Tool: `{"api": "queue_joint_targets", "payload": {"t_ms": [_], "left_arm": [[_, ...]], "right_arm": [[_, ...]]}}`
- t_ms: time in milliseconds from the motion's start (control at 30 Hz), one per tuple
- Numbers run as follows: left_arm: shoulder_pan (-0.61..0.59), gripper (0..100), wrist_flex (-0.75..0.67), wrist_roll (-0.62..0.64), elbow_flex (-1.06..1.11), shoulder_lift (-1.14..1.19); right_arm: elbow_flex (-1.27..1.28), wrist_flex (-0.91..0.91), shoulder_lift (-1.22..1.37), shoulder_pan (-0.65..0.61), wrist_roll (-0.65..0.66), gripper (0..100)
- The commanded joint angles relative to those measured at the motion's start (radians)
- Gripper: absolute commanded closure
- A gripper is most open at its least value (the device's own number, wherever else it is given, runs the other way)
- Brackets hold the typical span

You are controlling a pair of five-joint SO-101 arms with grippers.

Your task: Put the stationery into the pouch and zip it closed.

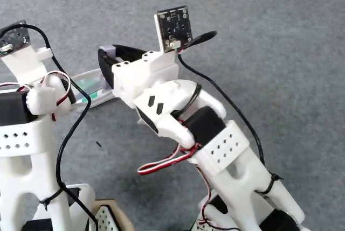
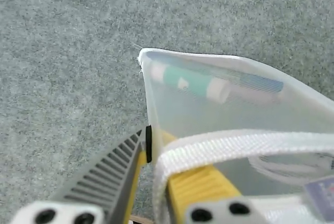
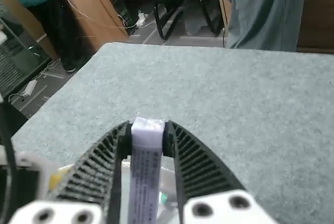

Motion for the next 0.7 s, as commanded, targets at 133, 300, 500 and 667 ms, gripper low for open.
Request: {"api": "queue_joint_targets", "payload": {"t_ms": [133,300,500,667], "left_arm": [[-0.015,97,-0.015,-0.009,-0.001,-0.006],[-0.019,97,-0.018,-0.009,-0.004,-0.006],[-0.021,97,-0.017,-0.009,-0.021,-0.006],[-0.021,97,-0.015,-0.009,-0.027,-0.006]], "right_arm": [[0.093,-0.163,-0.024,0.023,0.063,98.6],[0.074,-0.118,-0.031,-0.002,0.091,98.6],[0.101,-0.005,-0.071,-0.037,0.137,98.6],[0.101,0.11,-0.12,-0.037,0.19,98.6]]}}
